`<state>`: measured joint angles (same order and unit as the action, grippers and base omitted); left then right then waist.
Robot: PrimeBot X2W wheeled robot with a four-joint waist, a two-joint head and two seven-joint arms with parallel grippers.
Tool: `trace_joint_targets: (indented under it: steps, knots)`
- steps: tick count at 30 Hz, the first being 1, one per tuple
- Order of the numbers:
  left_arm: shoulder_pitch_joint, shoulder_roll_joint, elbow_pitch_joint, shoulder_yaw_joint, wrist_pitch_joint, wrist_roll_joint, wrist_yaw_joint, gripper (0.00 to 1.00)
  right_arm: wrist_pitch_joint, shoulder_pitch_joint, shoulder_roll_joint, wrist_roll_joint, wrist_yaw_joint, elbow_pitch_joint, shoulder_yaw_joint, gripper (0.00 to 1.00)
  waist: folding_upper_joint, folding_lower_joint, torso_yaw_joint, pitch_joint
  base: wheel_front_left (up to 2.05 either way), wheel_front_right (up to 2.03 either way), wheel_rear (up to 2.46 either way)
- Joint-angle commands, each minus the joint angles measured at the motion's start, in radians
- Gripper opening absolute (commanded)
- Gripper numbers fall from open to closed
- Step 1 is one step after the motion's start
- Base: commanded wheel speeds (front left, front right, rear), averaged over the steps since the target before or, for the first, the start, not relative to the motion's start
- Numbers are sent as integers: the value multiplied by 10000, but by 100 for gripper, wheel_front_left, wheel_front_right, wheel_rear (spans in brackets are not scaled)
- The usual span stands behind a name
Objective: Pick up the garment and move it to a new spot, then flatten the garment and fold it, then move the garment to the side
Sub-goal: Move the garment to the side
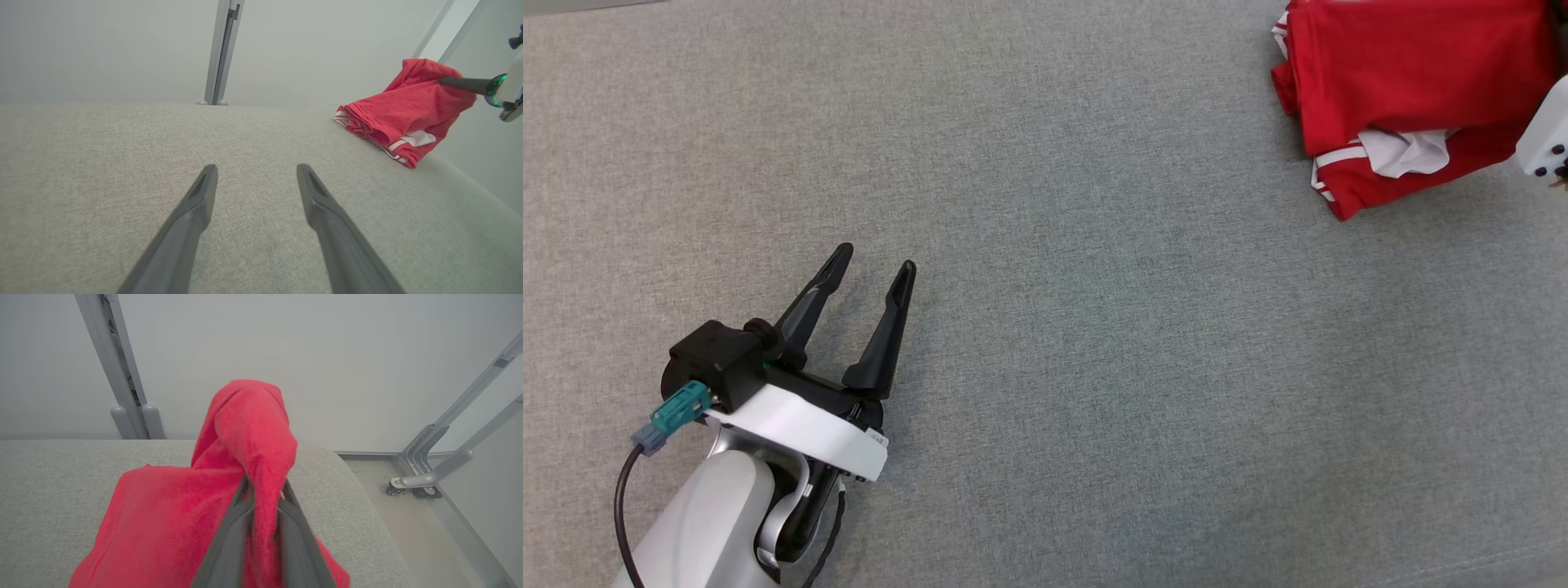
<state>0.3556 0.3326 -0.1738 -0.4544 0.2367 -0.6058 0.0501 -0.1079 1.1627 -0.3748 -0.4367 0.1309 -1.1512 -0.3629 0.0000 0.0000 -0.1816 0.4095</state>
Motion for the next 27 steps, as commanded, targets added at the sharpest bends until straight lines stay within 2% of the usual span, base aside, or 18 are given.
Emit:
trace_joint_targets:
  steps: [1, 14, 20, 27]
  knots:
    - [75, 43, 6, 2, 9, 18, -45, 100, -84, 96, -16, 11, 1, -47, 30, 100, 0, 0, -5, -16, 0, 0, 0]
    - [-230, -72, -144, -48, 90, -118, -137, 100, -913, 300, 178, 769, 1, -656, 83, 100, 0, 0, -78, -706, 0, 0, 0]
    - [-510, -120, -219, 101, 167, -200, -244, 100, -1242, -184, 373, 766, 3, -188, -89, 100, 0, 0, 18, -1393, 0, 0, 0]
    - [-938, -46, -184, 467, 222, -302, -428, 100, -1389, -1056, 264, 393, 1, 828, -259, 100, 0, 0, 366, -2197, 0, 0, 0]
